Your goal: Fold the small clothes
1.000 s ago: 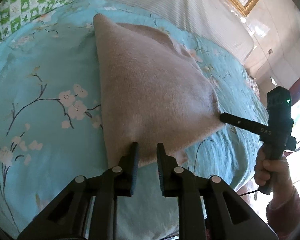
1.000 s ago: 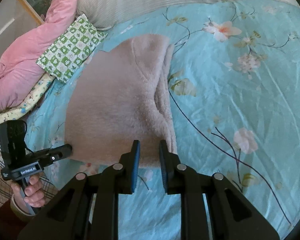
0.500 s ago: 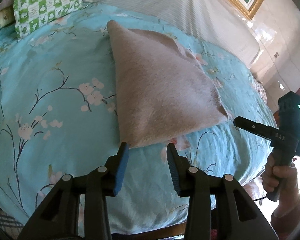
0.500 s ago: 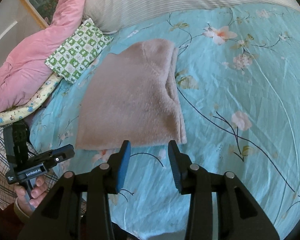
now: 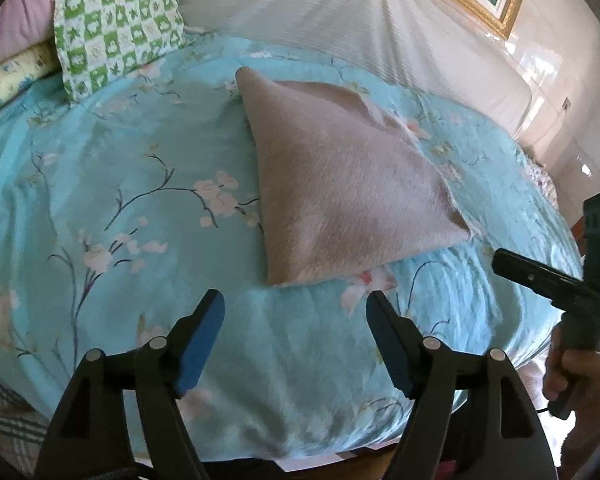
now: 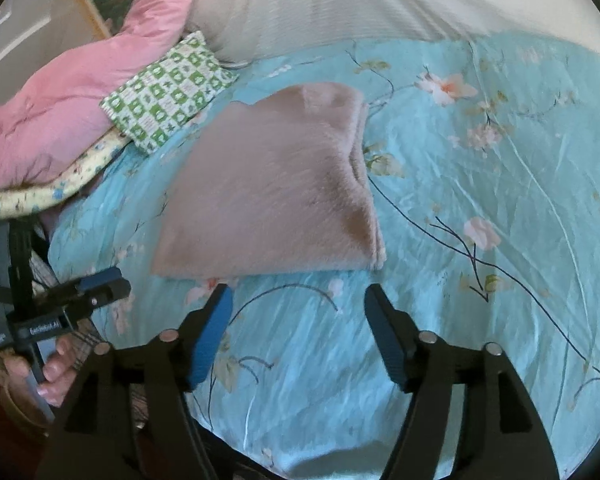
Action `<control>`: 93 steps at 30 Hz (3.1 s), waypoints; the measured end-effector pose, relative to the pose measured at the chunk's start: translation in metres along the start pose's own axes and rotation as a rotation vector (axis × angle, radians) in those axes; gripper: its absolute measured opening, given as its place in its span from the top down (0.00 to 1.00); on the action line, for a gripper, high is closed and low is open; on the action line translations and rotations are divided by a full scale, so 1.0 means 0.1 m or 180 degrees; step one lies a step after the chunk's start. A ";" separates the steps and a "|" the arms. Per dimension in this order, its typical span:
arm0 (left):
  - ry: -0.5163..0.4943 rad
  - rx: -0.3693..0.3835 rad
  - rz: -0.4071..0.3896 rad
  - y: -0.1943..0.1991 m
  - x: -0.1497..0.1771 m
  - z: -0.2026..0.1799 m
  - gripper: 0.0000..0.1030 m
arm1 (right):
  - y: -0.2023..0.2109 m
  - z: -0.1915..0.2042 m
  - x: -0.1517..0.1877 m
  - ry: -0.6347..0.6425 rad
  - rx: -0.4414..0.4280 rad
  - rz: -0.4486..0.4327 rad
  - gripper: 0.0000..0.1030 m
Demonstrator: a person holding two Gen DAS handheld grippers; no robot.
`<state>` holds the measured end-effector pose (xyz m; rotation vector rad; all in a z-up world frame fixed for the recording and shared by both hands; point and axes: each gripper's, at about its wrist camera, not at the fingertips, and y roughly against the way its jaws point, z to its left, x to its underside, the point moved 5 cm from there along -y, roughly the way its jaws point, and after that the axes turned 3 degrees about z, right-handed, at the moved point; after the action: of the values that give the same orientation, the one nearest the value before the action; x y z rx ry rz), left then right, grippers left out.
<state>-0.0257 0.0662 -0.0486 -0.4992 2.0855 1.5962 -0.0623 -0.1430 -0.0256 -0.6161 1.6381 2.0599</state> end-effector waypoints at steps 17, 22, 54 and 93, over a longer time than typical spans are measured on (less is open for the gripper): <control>-0.0312 -0.0476 0.0034 0.00 0.16 -0.05 0.21 | 0.00 0.19 0.12 0.0282 0.0100 -0.0009 0.10; -0.0230 -0.0499 -0.0107 0.07 -0.02 -0.01 0.18 | 0.01 0.24 -0.05 0.0372 0.0113 -0.0102 0.07; -0.0263 -0.0951 0.0215 -0.55 -0.69 0.10 0.14 | -0.69 0.26 -0.78 0.0513 0.0107 0.0189 0.01; -0.0215 -0.0875 0.0159 -0.63 -1.04 0.10 0.11 | -0.91 0.22 -1.02 0.0430 0.0111 0.0325 0.01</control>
<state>0.0961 0.0603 -0.0427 -0.4799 1.8521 1.9140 0.0714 -0.1085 -0.0326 -0.6861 1.8125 2.0966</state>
